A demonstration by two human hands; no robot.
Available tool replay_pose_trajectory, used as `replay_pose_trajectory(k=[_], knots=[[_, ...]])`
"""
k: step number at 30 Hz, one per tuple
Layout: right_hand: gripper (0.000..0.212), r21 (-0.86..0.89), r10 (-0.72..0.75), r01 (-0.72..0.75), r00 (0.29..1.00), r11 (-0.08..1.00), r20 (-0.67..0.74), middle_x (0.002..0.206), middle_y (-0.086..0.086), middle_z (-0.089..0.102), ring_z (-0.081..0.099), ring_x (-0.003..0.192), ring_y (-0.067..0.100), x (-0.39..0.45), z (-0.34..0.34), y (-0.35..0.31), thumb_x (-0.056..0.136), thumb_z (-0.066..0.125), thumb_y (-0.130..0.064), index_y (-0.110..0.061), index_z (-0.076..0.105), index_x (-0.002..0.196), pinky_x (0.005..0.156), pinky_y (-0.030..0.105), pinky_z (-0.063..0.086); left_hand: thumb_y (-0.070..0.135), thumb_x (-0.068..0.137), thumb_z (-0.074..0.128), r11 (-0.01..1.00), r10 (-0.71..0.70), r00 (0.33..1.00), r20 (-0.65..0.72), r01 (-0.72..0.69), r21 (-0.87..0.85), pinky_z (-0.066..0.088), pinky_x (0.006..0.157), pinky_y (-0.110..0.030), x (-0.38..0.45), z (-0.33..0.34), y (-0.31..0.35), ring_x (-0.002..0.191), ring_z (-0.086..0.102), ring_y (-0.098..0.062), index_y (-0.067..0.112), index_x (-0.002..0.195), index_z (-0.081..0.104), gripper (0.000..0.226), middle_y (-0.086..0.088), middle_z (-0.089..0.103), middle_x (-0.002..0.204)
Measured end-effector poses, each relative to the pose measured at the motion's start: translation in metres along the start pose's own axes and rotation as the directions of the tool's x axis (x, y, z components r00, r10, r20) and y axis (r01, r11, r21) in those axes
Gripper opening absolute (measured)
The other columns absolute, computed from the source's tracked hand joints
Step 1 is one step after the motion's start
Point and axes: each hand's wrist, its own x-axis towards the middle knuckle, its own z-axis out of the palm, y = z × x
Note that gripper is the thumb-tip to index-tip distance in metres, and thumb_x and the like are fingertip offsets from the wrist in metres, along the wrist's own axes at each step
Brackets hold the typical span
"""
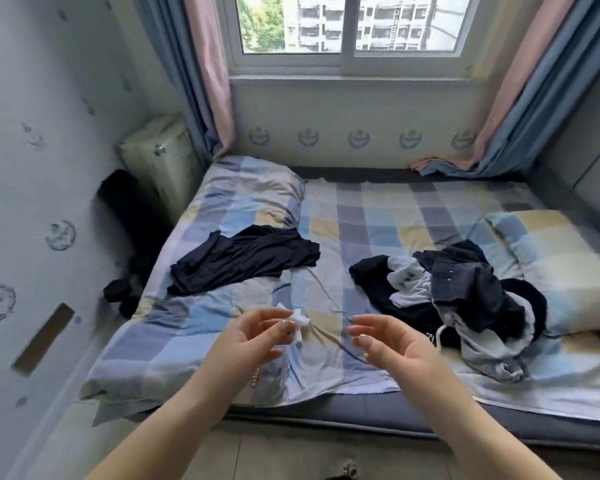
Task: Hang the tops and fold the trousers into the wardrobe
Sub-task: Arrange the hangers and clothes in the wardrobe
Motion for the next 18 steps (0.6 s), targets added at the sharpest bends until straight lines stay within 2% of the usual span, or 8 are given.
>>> replay_pose_trajectory(k=[3,7,9,12,18], knots=[[0.02,0.016,-0.014,0.013,1.0,1.0,0.022,0.097,-0.006,0.074,0.067,0.092,0.003,0.057,-0.004,-0.006,0.088,0.06,-0.008,-0.016,0.066,0.105,0.076,0.015,0.05,0.035,0.076,0.075,1.0,-0.015,0.998,-0.057,0.014,-0.017,0.054,0.084,-0.034,0.044,-0.007,0.007,0.088,0.07,-0.012,0.017,0.102,0.068,0.032,0.001,0.074,0.093],[0.018,0.067,0.014,-0.017,0.999,0.998,0.042,0.098,-0.002,0.073,0.068,0.094,0.008,0.127,-0.014,-0.018,0.089,0.06,-0.01,-0.017,0.066,0.104,0.078,0.02,0.053,0.029,0.08,0.07,0.999,-0.031,0.988,-0.15,0.024,-0.046,0.054,0.084,-0.032,0.093,-0.011,0.025,0.087,0.069,-0.011,0.015,0.103,0.067,0.028,0.0,0.074,0.094],[0.017,0.051,0.018,-0.022,0.998,0.998,0.065,0.098,-0.002,0.073,0.067,0.095,0.01,0.163,-0.016,-0.027,0.089,0.059,-0.011,-0.017,0.066,0.103,0.083,0.024,0.052,0.029,0.079,0.066,0.998,-0.022,0.98,-0.195,0.01,-0.061,0.055,0.082,-0.03,0.118,-0.016,0.036,0.088,0.068,-0.013,0.015,0.104,0.066,0.028,-0.002,0.073,0.096],[0.017,0.029,0.025,-0.029,0.994,0.999,0.11,0.097,-0.003,0.074,0.067,0.095,0.009,0.211,-0.017,-0.038,0.09,0.059,-0.012,-0.019,0.067,0.102,0.088,0.029,0.051,0.017,0.089,0.061,0.993,-0.03,0.957,-0.287,-0.005,-0.121,0.055,0.084,-0.034,0.155,-0.026,0.043,0.089,0.068,-0.016,0.014,0.105,0.066,0.017,-0.002,0.073,0.095],[0.016,0.016,0.064,-0.065,0.996,0.998,0.06,0.097,-0.005,0.074,0.068,0.095,0.009,0.263,-0.027,-0.035,0.091,0.057,-0.015,-0.021,0.067,0.102,0.087,0.031,0.052,0.014,0.091,0.057,0.98,-0.09,0.936,-0.339,0.023,-0.198,0.054,0.083,-0.033,0.203,-0.043,0.036,0.088,0.067,-0.014,0.013,0.104,0.066,0.016,-0.002,0.072,0.094]])
